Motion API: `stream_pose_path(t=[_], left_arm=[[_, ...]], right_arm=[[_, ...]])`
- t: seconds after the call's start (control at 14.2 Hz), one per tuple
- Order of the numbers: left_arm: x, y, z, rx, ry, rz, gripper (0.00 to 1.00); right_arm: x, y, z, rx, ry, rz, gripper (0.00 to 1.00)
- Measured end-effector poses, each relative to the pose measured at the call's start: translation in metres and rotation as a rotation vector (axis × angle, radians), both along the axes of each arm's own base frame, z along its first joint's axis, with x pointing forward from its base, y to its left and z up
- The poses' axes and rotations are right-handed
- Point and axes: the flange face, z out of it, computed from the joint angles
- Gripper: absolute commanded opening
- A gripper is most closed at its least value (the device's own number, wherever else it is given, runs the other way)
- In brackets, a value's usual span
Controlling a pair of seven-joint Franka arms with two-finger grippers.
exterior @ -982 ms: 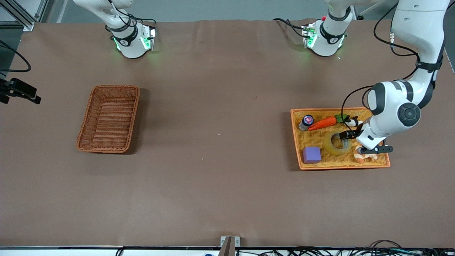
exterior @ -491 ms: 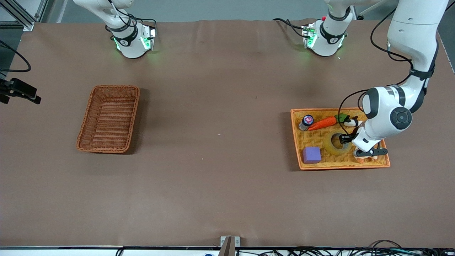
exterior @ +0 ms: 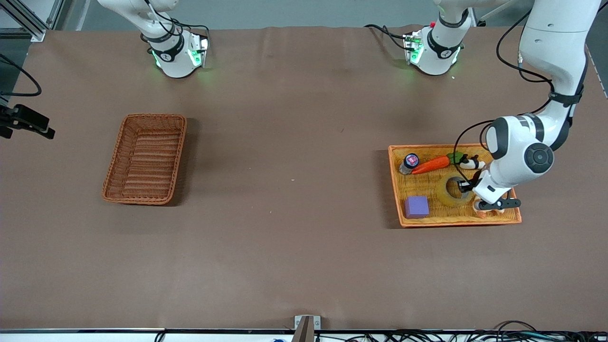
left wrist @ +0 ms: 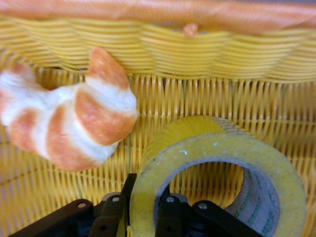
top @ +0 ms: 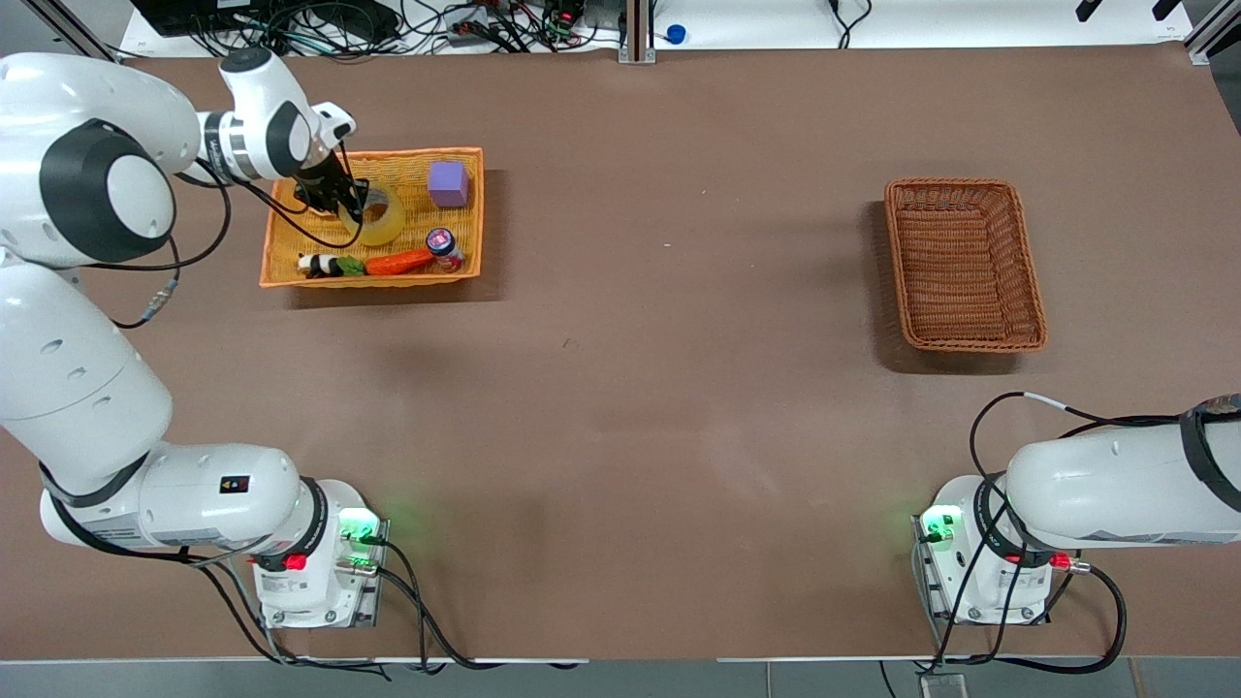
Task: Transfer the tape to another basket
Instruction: 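Lower the left gripper into the tape roll and close on its rim, then lift the tape roll with the left gripper and carry it toward the basket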
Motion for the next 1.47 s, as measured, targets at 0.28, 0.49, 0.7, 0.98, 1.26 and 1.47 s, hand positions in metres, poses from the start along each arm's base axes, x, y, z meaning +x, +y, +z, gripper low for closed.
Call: stream_pose_path(t=[0.28,0.49,0.7,0.98,1.26,1.47], left_arm=[[0.018,-0.033,0.099,-0.016,0.013,-0.046,0.01],[0.028,-0.108,0.169,-0.038,0.004,-0.074,0.01],[0.019,-0.199,0.193,-0.072,-0.015,-0.056,0.0],[-0.025,-0.323,0.19,-0.125,0.022,-0.122,0.0],[-0.077,-0.45,0.163,-0.063,0.018,-0.101,0.0],[-0.116,-0.543,0.11,-0.032,0.02,-0.09,0.01]], right_arm=[[0.0,0.0,0.0,0.0,0.0,0.0,1.0],[0.0,0.0,0.0,0.0,0.0,0.0,1.0],[0.0,0.0,0.0,0.0,0.0,0.0,1.0],[0.0,0.0,0.0,0.0,0.0,-0.001,1.0],[0.0,-0.001,-0.001,0.0,0.001,-0.001,1.0],[0.0,0.0,-0.001,0.0,0.0,0.0,1.0]])
